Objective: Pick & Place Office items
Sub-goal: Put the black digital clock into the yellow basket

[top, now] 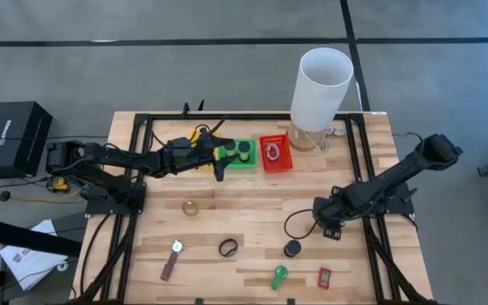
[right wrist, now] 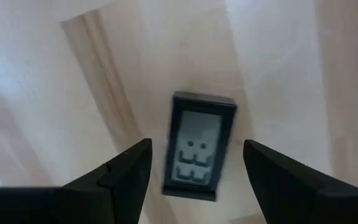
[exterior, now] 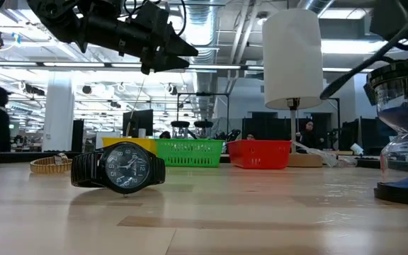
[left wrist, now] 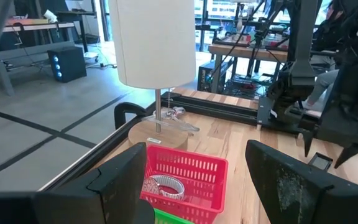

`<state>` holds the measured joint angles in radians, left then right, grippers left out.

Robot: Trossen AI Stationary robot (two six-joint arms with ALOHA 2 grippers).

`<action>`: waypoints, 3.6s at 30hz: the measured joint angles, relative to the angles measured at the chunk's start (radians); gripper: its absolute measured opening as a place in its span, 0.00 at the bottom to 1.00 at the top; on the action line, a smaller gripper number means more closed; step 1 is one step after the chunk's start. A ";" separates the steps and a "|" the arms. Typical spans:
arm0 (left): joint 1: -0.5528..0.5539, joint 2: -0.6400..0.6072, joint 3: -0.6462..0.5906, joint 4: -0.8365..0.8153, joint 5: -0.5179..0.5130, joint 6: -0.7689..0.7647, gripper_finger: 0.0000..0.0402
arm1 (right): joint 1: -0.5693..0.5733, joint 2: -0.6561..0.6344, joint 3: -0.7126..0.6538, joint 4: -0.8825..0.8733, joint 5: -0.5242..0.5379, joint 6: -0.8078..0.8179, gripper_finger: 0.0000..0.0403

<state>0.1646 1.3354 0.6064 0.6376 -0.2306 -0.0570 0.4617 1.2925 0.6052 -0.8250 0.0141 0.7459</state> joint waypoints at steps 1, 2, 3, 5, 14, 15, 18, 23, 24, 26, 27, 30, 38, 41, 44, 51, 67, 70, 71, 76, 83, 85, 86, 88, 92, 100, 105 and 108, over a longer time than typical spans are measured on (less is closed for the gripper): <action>0.000 0.000 0.000 0.000 0.000 0.000 0.67 | 0.000 0.006 0.000 0.006 -0.011 -0.004 0.61; 0.000 0.000 0.000 0.000 0.000 0.000 0.67 | 0.000 0.009 0.000 0.006 -0.014 -0.009 0.61; 0.000 0.000 0.000 0.000 0.000 0.000 0.67 | 0.000 0.015 0.000 0.009 -0.015 -0.010 0.61; 0.000 0.000 0.000 0.000 0.000 0.000 0.67 | 0.000 0.032 0.000 0.017 -0.015 -0.013 0.61; 0.000 0.000 0.000 0.002 0.000 0.000 0.67 | 0.000 0.131 0.006 0.027 -0.018 -0.015 0.61; 0.000 0.000 0.000 0.002 0.000 0.000 0.67 | 0.000 0.138 0.006 0.027 -0.018 -0.015 0.61; 0.000 0.000 0.000 0.007 0.000 0.000 0.67 | 0.000 0.149 0.005 0.026 -0.020 -0.016 0.59; 0.000 0.000 0.000 0.009 0.000 0.000 0.67 | 0.000 0.139 0.003 0.040 -0.022 -0.014 0.48; 0.000 0.000 0.000 0.009 0.000 0.000 0.67 | 0.001 0.137 0.003 0.042 -0.022 -0.013 0.45; 0.000 0.000 0.000 0.010 0.000 0.000 0.67 | 0.001 0.131 0.003 0.044 -0.022 -0.013 0.40; 0.000 0.000 0.000 0.011 0.000 0.000 0.67 | 0.000 0.130 0.003 0.044 -0.022 -0.011 0.37; 0.000 0.000 0.000 0.013 0.000 0.000 0.67 | -0.013 0.131 0.003 0.039 -0.023 0.012 0.33; 0.000 0.000 0.000 0.023 0.000 0.000 0.67 | -0.080 0.136 0.060 0.056 0.020 -0.002 0.39; 0.000 0.000 0.000 0.026 0.000 0.000 0.67 | -0.110 0.136 0.106 0.029 0.053 -0.042 0.37; 0.000 0.000 0.000 0.031 0.000 0.000 0.67 | -0.152 0.135 0.163 -0.022 0.084 -0.088 0.34; -0.001 0.000 0.000 0.038 0.008 0.080 0.67 | -0.248 0.134 0.326 -0.017 0.153 -0.313 0.35; -0.096 0.127 0.000 0.132 0.344 0.483 0.67 | -0.490 0.136 0.523 0.136 -0.206 -0.545 0.36; -0.119 0.171 0.003 0.203 0.344 0.572 0.67 | -0.509 0.137 0.523 0.148 -0.248 -0.545 0.37; -0.128 0.185 0.016 0.209 0.344 0.597 0.67 | -0.514 0.137 0.523 0.154 -0.263 -0.545 0.37; -0.169 0.263 0.125 0.212 0.344 0.645 0.67 | -0.546 0.137 0.523 0.179 -0.417 -0.519 0.35; -0.224 0.370 0.225 0.210 0.344 0.824 0.67 | -0.562 0.137 0.523 0.177 -0.602 -0.449 0.36; -0.233 0.395 0.241 0.207 0.344 0.844 0.67 | -0.561 0.137 0.523 0.176 -0.617 -0.447 0.36; -0.236 0.405 0.250 0.204 0.344 0.844 0.67 | -0.561 0.137 0.523 0.177 -0.617 -0.443 0.36; -0.241 0.423 0.273 0.192 0.344 0.845 0.67 | -0.562 0.137 0.523 0.180 -0.618 -0.434 0.36; -0.243 0.446 0.315 0.190 0.383 0.847 0.67 | -0.563 0.137 0.523 0.191 -0.617 -0.431 0.36; -0.242 0.450 0.336 0.188 0.449 0.842 0.67 | -0.562 0.137 0.523 0.204 -0.620 -0.431 0.36; -0.242 0.455 0.336 0.177 0.449 0.839 0.67 | -0.563 0.137 0.523 0.253 -0.620 -0.431 0.37; -0.242 0.453 0.336 0.180 0.448 0.839 0.67 | -0.563 0.137 0.523 0.286 -0.622 -0.417 0.36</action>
<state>-0.0772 1.7882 0.9424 0.8174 0.2178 0.7818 -0.1009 1.4292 1.1286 -0.5392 -0.6074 0.3293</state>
